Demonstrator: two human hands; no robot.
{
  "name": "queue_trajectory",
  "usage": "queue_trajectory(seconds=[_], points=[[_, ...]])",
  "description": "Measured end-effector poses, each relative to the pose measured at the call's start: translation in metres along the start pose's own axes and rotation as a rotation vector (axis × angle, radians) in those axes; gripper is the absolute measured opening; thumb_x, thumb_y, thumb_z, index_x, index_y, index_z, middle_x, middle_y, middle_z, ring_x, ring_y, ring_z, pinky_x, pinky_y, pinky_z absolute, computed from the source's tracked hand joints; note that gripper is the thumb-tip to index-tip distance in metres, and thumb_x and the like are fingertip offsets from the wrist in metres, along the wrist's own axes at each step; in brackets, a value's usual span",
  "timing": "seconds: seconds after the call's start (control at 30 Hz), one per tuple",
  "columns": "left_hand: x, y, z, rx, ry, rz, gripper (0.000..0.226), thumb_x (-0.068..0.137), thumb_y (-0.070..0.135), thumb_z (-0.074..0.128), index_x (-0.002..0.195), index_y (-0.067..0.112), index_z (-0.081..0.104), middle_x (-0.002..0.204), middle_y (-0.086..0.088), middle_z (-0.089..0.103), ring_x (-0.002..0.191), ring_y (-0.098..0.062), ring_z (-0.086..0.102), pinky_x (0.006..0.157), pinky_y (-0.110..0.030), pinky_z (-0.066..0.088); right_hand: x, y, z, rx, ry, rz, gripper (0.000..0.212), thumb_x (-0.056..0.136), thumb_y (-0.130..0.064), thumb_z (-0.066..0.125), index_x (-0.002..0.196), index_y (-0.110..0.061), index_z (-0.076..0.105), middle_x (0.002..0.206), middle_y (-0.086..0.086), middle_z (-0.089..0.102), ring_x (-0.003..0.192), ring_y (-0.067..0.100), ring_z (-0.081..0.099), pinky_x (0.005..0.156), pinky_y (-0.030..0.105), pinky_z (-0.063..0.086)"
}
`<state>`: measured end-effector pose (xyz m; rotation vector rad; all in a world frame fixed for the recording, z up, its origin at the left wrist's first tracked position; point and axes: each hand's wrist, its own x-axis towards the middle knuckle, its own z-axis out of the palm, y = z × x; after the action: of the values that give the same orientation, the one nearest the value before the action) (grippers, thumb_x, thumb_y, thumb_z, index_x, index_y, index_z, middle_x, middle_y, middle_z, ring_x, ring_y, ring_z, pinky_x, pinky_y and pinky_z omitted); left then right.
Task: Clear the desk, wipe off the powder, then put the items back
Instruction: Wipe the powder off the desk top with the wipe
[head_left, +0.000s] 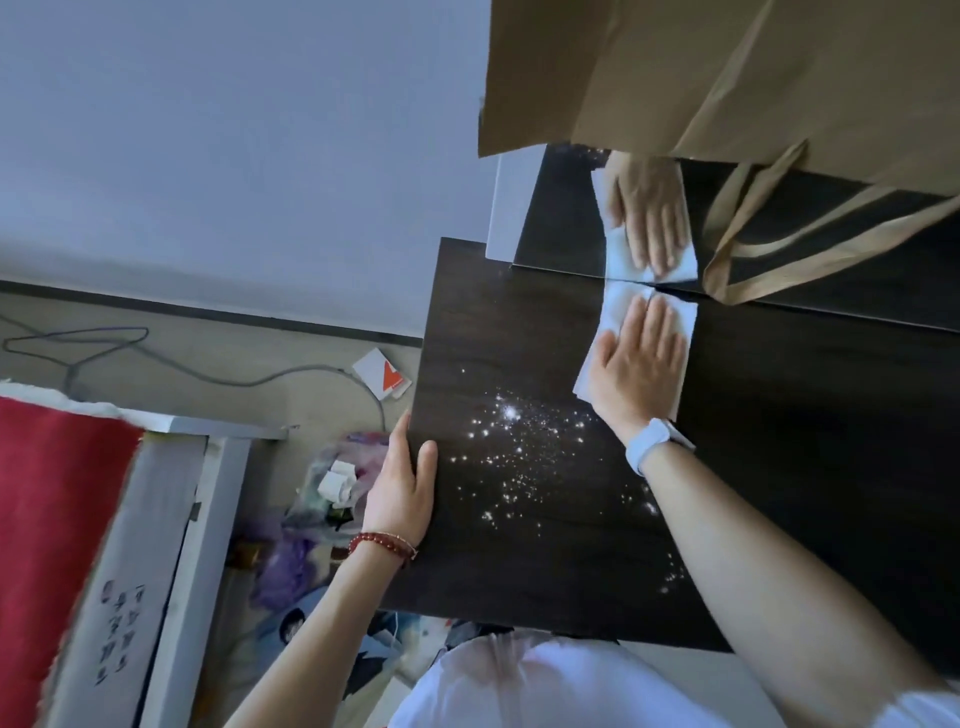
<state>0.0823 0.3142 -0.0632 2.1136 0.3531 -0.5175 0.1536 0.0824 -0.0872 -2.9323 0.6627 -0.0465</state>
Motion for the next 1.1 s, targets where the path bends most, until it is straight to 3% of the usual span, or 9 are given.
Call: queue_trajectory(seconds=[0.1,0.2,0.33,0.47,0.6,0.73,0.87,0.97,1.1], points=[[0.003,-0.008,-0.001,-0.018,-0.049,-0.005,0.048,0.096,0.030,0.034,0.142,0.024,0.019,0.138,-0.005,0.045,0.121,-0.027,0.048,0.092,-0.030,0.035,0.000,-0.042,0.003,0.062,-0.028,0.054,0.057,0.092,-0.028,0.023,0.142,0.000,0.020,0.150,0.020,0.023,0.139,0.032,0.018,0.114,0.045,0.013],[0.007,-0.014,-0.002,0.002,-0.092,0.017,0.049,0.096,0.032,0.032,0.142,0.027,0.016,0.142,-0.002,0.041,0.124,-0.026,0.045,0.098,-0.034,0.035,-0.009,-0.096,0.011,0.061,-0.069,-0.103,0.064,0.087,-0.033,0.012,0.141,-0.001,0.022,0.149,0.019,0.026,0.139,0.031,0.021,0.113,0.044,0.015],[0.012,-0.025,-0.008,-0.040,-0.174,0.044,0.053,0.095,0.039,0.032,0.143,0.031,0.013,0.147,0.005,0.034,0.133,-0.017,0.034,0.108,-0.033,0.029,-0.013,-0.135,0.021,-0.028,-0.117,-0.415,0.060,0.091,-0.034,0.013,0.144,-0.007,0.016,0.153,0.012,0.020,0.141,0.027,0.015,0.115,0.041,0.012],[0.011,-0.038,-0.017,-0.055,-0.257,0.064,0.050,0.097,0.032,0.032,0.143,0.033,0.012,0.146,0.006,0.034,0.133,-0.013,0.033,0.110,-0.030,0.027,0.014,-0.121,0.018,-0.115,-0.149,-0.647,0.062,0.090,-0.036,0.005,0.144,-0.007,0.014,0.153,0.011,0.017,0.141,0.026,0.013,0.116,0.040,0.006],[0.005,-0.049,-0.024,-0.135,-0.253,0.045,0.046,0.096,0.031,0.037,0.140,0.031,0.025,0.127,0.009,0.045,0.122,-0.007,0.040,0.106,-0.026,0.030,-0.015,-0.109,0.016,-0.080,-0.195,-0.755,0.057,0.093,-0.035,0.010,0.146,-0.014,0.009,0.155,0.007,0.010,0.143,0.023,0.005,0.114,0.037,-0.005],[-0.004,-0.054,-0.031,-0.339,-0.136,-0.044,0.031,0.095,0.025,0.041,0.122,0.016,0.053,0.114,-0.003,0.061,0.113,-0.021,0.054,0.103,-0.041,0.040,-0.105,-0.081,0.010,0.006,-0.200,-0.966,0.054,0.092,-0.030,0.026,0.144,-0.015,0.024,0.151,0.007,0.025,0.140,0.025,0.017,0.112,0.043,0.011],[-0.011,-0.055,-0.031,-0.382,-0.070,-0.074,0.034,0.096,0.024,0.040,0.126,0.010,0.050,0.121,-0.012,0.058,0.114,-0.021,0.052,0.103,-0.043,0.039,-0.155,-0.052,-0.002,-0.033,-0.228,-1.151,0.053,0.093,-0.035,0.029,0.144,-0.020,0.022,0.151,0.003,0.025,0.141,0.021,0.017,0.112,0.040,0.013],[-0.014,-0.052,-0.020,-0.287,-0.081,-0.040,0.038,0.096,0.020,0.038,0.132,0.010,0.043,0.133,-0.011,0.050,0.126,-0.020,0.044,0.110,-0.040,0.031,-0.126,-0.035,0.000,-0.026,-0.235,-1.128,0.052,0.092,-0.033,0.032,0.142,-0.021,0.027,0.149,0.004,0.031,0.139,0.021,0.018,0.112,0.041,0.015],[-0.024,-0.049,-0.008,-0.233,-0.172,0.025,0.048,0.096,0.028,0.037,0.142,0.017,0.025,0.146,-0.003,0.035,0.135,-0.015,0.030,0.116,-0.038,0.022,-0.063,-0.043,0.006,-0.047,-0.118,-0.758,0.052,0.091,-0.031,0.029,0.141,-0.015,0.031,0.147,0.011,0.034,0.137,0.030,0.028,0.113,0.044,0.015]])
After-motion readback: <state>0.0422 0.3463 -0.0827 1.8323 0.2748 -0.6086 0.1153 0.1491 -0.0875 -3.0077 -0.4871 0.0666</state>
